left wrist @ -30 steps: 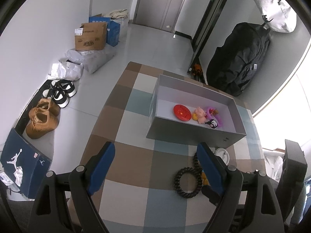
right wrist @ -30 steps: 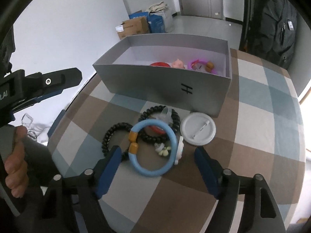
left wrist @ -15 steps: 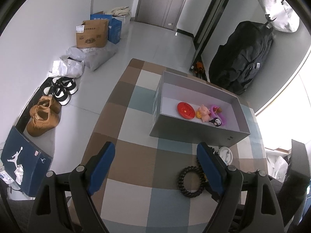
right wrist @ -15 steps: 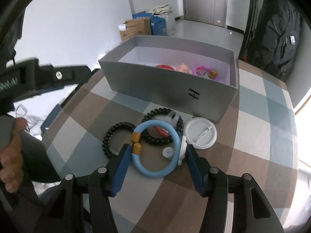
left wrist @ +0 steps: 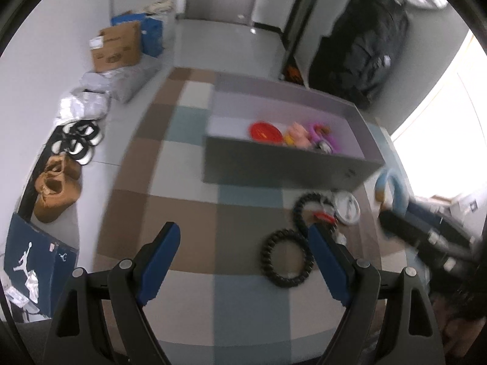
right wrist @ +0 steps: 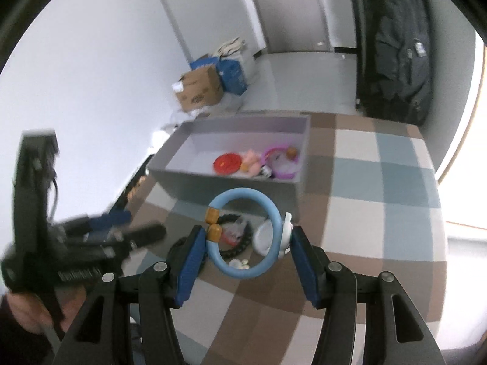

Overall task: Organize jewelry
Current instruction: 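Grasp the black beaded bracelet with the left gripper while the right gripper holds the blue ring, then carry the black bracelet and blue ring over the grey box with both grippers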

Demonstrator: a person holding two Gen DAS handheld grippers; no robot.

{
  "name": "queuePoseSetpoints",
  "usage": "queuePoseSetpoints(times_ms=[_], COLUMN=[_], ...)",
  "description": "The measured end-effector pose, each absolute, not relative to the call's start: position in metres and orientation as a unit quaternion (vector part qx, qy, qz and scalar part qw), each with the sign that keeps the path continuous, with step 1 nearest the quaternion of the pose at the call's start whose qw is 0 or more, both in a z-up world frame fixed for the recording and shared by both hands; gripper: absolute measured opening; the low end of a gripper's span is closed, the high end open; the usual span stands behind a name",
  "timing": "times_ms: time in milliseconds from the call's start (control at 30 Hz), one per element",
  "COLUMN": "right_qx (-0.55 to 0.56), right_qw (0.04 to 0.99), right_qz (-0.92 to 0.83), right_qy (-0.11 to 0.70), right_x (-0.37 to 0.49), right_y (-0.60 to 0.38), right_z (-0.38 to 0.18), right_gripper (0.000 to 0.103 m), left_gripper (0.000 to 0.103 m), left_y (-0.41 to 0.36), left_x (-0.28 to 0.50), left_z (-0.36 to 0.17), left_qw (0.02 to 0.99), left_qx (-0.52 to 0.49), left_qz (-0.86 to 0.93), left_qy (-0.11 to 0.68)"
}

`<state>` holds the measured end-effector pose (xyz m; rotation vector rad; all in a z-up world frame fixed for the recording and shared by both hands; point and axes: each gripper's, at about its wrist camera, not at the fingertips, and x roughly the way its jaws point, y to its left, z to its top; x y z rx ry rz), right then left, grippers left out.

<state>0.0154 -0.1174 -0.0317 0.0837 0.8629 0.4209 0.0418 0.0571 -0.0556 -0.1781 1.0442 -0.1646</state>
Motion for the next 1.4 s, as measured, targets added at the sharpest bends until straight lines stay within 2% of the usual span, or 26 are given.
queuePoseSetpoints(times_ms=[700,967,1133,1400], right_qx=[0.084,0.086,0.087,0.086], right_qw=[0.897,0.896,0.896,0.896], right_qz=[0.19,0.19,0.19,0.19], right_qy=[0.391,0.391,0.392,0.393], right_x=[0.008,0.008,0.008,0.007], right_y=[-0.152,-0.152,-0.152,-0.15], right_z=[-0.01,-0.01,-0.01,-0.011], right_gripper=[0.056,0.056,0.056,0.056], left_gripper=[0.082,0.066,0.044,0.037], left_y=[0.014,0.013,0.01,0.016], left_x=[0.037,0.035,0.036,0.04], left_z=[-0.076,-0.073,-0.071,-0.069], left_qw=[0.843,0.844,0.845,0.84], left_qx=[0.033,0.043,0.046,0.019], left_qz=[-0.099,-0.101,-0.104,-0.111], left_qy=[0.527,0.524,0.522,0.53])
